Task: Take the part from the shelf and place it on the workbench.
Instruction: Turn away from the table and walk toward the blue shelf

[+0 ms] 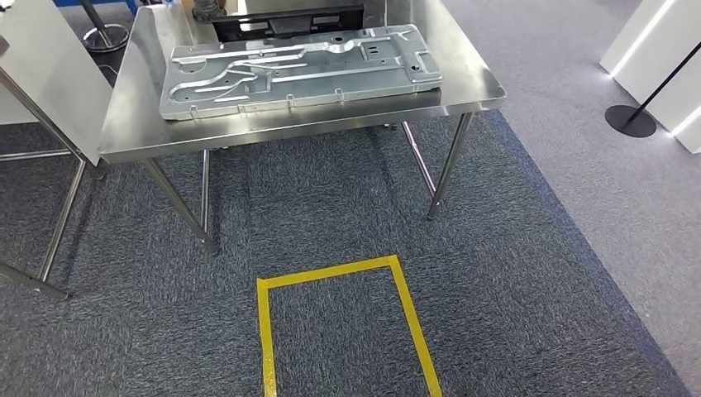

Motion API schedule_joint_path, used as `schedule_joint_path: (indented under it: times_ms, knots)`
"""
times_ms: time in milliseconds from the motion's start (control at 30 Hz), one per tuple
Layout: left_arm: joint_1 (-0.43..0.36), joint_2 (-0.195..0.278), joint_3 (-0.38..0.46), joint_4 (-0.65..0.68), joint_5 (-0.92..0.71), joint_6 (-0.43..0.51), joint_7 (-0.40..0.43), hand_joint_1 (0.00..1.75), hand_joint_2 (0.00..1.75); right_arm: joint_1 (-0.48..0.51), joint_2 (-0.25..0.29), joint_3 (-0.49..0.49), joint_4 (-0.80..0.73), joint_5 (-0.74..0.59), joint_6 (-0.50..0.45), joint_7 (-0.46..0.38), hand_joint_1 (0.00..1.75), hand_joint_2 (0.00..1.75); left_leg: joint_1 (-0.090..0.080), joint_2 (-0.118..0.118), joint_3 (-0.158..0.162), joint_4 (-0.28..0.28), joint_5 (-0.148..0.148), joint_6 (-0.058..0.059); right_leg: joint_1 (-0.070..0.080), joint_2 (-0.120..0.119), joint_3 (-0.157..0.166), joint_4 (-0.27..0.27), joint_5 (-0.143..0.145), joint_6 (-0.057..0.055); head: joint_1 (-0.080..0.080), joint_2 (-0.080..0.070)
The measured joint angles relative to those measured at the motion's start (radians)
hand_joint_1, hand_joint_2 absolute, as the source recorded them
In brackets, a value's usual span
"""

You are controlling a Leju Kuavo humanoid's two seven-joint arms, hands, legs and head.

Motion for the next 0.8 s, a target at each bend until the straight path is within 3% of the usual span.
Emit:
schedule_joint_path:
  times_ms: [67,133,167,233,267,300,333,367,400,467,500,533,600,633,667,700,767,800]
  knots:
    - [0.0,-0.005,0.0,0.0,0.001,0.002,0.002,0.0,0.0,0.005,0.005,0.005,0.003,0.026,-0.013,-0.001,0.0,0.0,0.0,-0.002,-0.008,0.006,0.013,-0.016,0.006,0.0,0.014,-0.03,-0.02,-0.017,0.0,0.0]
    - [0.0,-0.01,0.0,0.0,0.0,0.002,0.003,0.0,0.0,0.008,0.007,0.016,0.006,0.054,-0.021,0.0,0.0,0.0,0.005,-0.001,-0.019,0.022,-0.007,-0.026,0.009,-0.01,-0.002,-0.024,-0.006,-0.038,0.0,0.0]
    - [0.0,-0.011,0.0,0.0,-0.001,0.002,0.003,0.0,0.0,0.009,0.005,0.022,0.007,0.064,-0.023,0.001,0.0,0.0,0.007,0.0,-0.032,0.053,-0.042,-0.029,0.01,-0.015,-0.012,-0.024,0.003,-0.05,0.0,0.0]
    - [0.0,-0.013,0.0,0.0,-0.002,0.001,0.004,0.0,0.0,0.011,-0.002,0.032,0.008,0.074,-0.023,0.003,0.0,0.0,0.008,0.002,-0.068,0.174,-0.144,-0.03,0.017,-0.024,-0.035,-0.024,0.024,-0.064,-0.001,0.0]
    - [0.0,-0.014,0.0,0.0,-0.002,0.001,0.005,0.0,0.0,0.011,-0.006,0.037,0.009,0.076,-0.022,0.003,0.0,0.0,0.008,0.002,-0.083,0.244,-0.18,-0.029,0.022,-0.027,-0.049,-0.023,0.035,-0.067,-0.001,0.0]
    - [0.0,-0.015,0.0,0.0,-0.002,0.001,0.005,0.0,0.0,0.011,-0.01,0.04,0.01,0.076,-0.021,0.003,0.0,0.0,0.007,0.002,-0.088,0.297,-0.194,-0.027,0.028,-0.03,-0.064,-0.022,0.047,-0.069,-0.001,0.0]
    - [0.0,-0.016,0.0,0.0,-0.002,0.001,0.005,0.0,0.0,0.011,-0.013,0.043,0.011,0.077,-0.019,0.003,0.0,0.0,0.006,0.002,-0.079,0.319,-0.184,-0.024,0.033,-0.032,-0.081,-0.021,0.059,-0.07,-0.001,0.0]
    - [0.0,-0.017,0.0,0.0,-0.002,0.001,0.005,0.0,0.0,0.011,-0.014,0.045,0.011,0.078,-0.018,0.003,0.0,0.0,0.004,0.002,-0.052,0.306,-0.158,-0.018,0.037,-0.034,-0.098,-0.019,0.07,-0.071,-0.001,0.0]
    - [-0.001,-0.018,0.0,0.0,-0.002,0.001,0.005,0.0,0.0,0.011,-0.015,0.048,0.011,0.078,-0.016,0.003,0.0,0.0,0.001,0.002,-0.007,0.257,-0.131,-0.009,0.041,-0.034,-0.113,-0.017,0.081,-0.071,-0.001,0.0]
    - [-0.004,-0.018,-0.001,0.0,-0.002,0.001,0.004,0.0,0.0,0.012,-0.016,0.052,0.011,0.082,-0.012,0.004,0.0,0.87,-0.01,0.003,0.116,0.096,-0.124,0.01,0.045,-0.035,-0.135,-0.013,0.101,-0.066,-0.001,0.0]
    - [-0.006,-0.018,-0.001,0.0,-0.003,0.001,0.004,0.0,0.0,0.012,-0.016,0.055,0.011,0.085,-0.009,0.005,0.0,1.31,-0.016,0.004,0.164,0.025,-0.136,0.018,0.045,-0.036,-0.14,-0.013,0.111,-0.062,-0.001,0.0]
    - [-0.008,-0.018,-0.002,0.0,-0.004,0.0,0.004,0.0,0.0,0.013,-0.016,0.057,0.011,0.089,-0.006,0.006,0.0,1.75,-0.021,0.004,0.193,-0.021,-0.148,0.023,0.044,-0.038,-0.142,-0.014,0.12,-0.056,-0.001,0.0]
    - [-0.009,-0.019,-0.003,0.0,-0.005,-0.001,0.003,0.0,0.0,0.013,-0.016,0.06,0.012,0.098,-0.004,0.011,0.0,0.87,-0.023,0.004,0.193,-0.048,-0.139,0.033,0.04,-0.04,-0.147,-0.019,0.137,-0.045,-0.001,0.0]
    - [-0.01,-0.02,-0.003,0.0,-0.004,-0.001,0.003,0.0,0.0,0.012,-0.016,0.062,0.013,0.102,-0.004,0.015,0.0,0.44,-0.022,0.005,0.183,-0.053,-0.126,0.041,0.038,-0.036,-0.153,-0.013,0.128,-0.039,0.0,0.0]
    - [-0.011,-0.021,-0.003,0.0,-0.003,0.0,0.002,0.0,0.0,0.012,-0.015,0.064,0.013,0.106,-0.004,0.02,0.0,0.0,-0.02,0.007,0.172,-0.058,-0.112,0.049,0.038,-0.031,-0.164,0.007,0.1,-0.035,0.0,0.0]
    - [-0.012,-0.023,-0.003,0.0,0.0,0.003,0.001,0.0,0.0,0.012,-0.013,0.065,0.014,0.109,-0.002,0.026,0.0,0.0,-0.018,0.008,0.157,-0.061,-0.099,0.055,0.037,-0.025,-0.179,0.047,0.055,-0.031,0.0,0.0]
    - [-0.014,-0.028,-0.003,0.0,0.008,0.013,-0.006,0.0,0.0,0.011,-0.007,0.068,0.014,0.114,0.003,0.039,0.0,0.87,-0.019,0.007,0.127,-0.06,-0.077,0.06,0.035,-0.02,-0.211,0.172,-0.037,-0.025,0.0,0.0]
    - [-0.014,-0.031,-0.002,0.0,0.012,0.018,-0.009,0.0,0.0,0.01,-0.003,0.068,0.014,0.117,0.005,0.045,0.0,1.31,-0.02,0.008,0.111,-0.059,-0.066,0.059,0.034,-0.019,-0.222,0.234,-0.049,-0.022,0.0,0.0]
